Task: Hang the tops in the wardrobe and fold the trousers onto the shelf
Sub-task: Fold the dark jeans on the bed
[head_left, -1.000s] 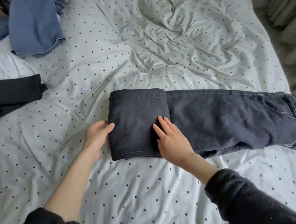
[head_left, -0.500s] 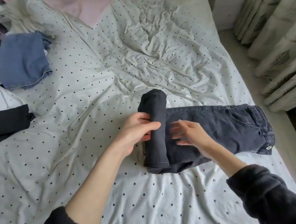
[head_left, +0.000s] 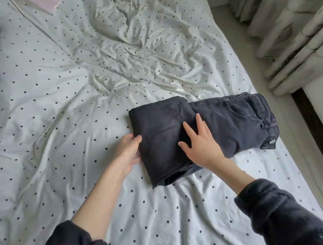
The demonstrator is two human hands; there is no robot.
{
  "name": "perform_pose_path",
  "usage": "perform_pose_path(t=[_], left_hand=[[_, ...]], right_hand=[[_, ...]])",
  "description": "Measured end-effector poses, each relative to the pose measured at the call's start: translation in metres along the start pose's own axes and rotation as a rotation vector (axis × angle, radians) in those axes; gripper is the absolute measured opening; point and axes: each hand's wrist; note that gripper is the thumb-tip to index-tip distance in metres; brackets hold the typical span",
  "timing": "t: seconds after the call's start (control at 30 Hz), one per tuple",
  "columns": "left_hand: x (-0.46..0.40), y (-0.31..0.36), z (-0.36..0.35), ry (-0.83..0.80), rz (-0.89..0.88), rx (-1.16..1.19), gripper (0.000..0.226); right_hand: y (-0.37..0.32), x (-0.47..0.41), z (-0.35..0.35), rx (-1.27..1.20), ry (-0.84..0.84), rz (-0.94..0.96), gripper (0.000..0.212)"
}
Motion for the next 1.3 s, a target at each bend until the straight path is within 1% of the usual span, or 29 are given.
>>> perform_pose_path(t=[0.07,0.1,0.17,0.2,0.3,0.33,0.4,0.47,0.53,0.57,0.6,0.63,0.7,0.77,0.83,0.93,1.03,1.17,1.3], left_hand=[[-0.006,-0.003,0.003,-0.019,0.031,0.012,0.013],[-0.008,-0.004,0.006,-0.026,0.03,0.016,0.013],[-0.012,-0.005,0.01,-0.051,0.043,0.03,0.025],[-0.013,-0.006,0.012,-0.067,0.042,0.029,0.028],[-0.01,-0.008,0.011,-0.102,0.021,-0.005,0.027],[-0.008,-0.007,0.009,-0.105,0.007,-0.022,0.029],[-0.007,-0.007,0.007,-0.095,-0.013,-0.051,0.042],[-0.009,-0.009,0.006,-0.088,-0.022,-0.084,0.06],[-0.011,-0.013,0.006,-0.092,-0.018,-0.125,0.075],[-0.013,-0.015,0.005,-0.102,-0.017,-0.139,0.079],[-0.012,-0.017,0.004,-0.111,-0.015,-0.143,0.079],[-0.012,-0.017,0.004,-0.112,-0.012,-0.143,0.075],[-0.011,-0.017,0.003,-0.093,-0.026,-0.138,0.057],[-0.007,-0.014,0.003,-0.065,-0.068,-0.163,0.043],[0.001,-0.009,0.005,-0.065,-0.129,-0.194,0.041],[0.024,-0.001,0.018,-0.088,-0.191,-0.239,0.044],[0.043,0.008,0.039,-0.061,-0.215,-0.268,0.045],[0.066,0.029,0.06,0.003,-0.247,-0.258,0.042],[0.085,0.052,0.076,0.095,-0.324,-0.259,0.038]], right_hand=[[0.0,0.003,-0.003,-0.077,-0.001,-0.032,0.064],[0.001,0.003,0.0,-0.125,0.004,-0.052,0.064],[0.001,0.003,0.011,-0.193,0.003,-0.086,0.061],[0.0,0.004,0.016,-0.207,-0.006,-0.094,0.059],[-0.007,0.01,0.022,-0.184,-0.025,-0.088,0.055],[-0.011,0.013,0.024,-0.171,-0.026,-0.088,0.055],[-0.013,0.018,0.021,-0.172,-0.035,-0.091,0.055],[-0.01,0.022,0.017,-0.167,-0.037,-0.107,0.055],[-0.005,0.024,0.009,-0.106,-0.03,-0.119,0.055],[-0.003,0.025,0.003,-0.044,-0.023,-0.123,0.053],[-0.003,0.025,-0.002,0.036,-0.011,-0.12,0.052],[-0.005,0.025,-0.008,0.114,0.01,-0.111,0.051],[-0.009,0.026,-0.017,0.232,0.042,-0.073,0.052],[-0.011,0.027,-0.02,0.281,0.044,-0.037,0.055],[-0.014,0.028,-0.019,0.2,0.057,-0.03,0.056],[-0.026,0.034,-0.011,-0.014,0.042,-0.013,0.058],[-0.04,0.038,-0.002,-0.188,-0.04,0.043,0.057],[-0.059,0.032,0.009,-0.347,-0.135,0.119,0.057],[-0.078,0.023,0.007,-0.612,-0.231,0.189,0.056]])
Point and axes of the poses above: each hand's wrist, its own x-axis away from the middle knuckle, its own z-axis out of the back of the hand, y = z × x, and after that the axes turned 10 degrees about z, right-handed
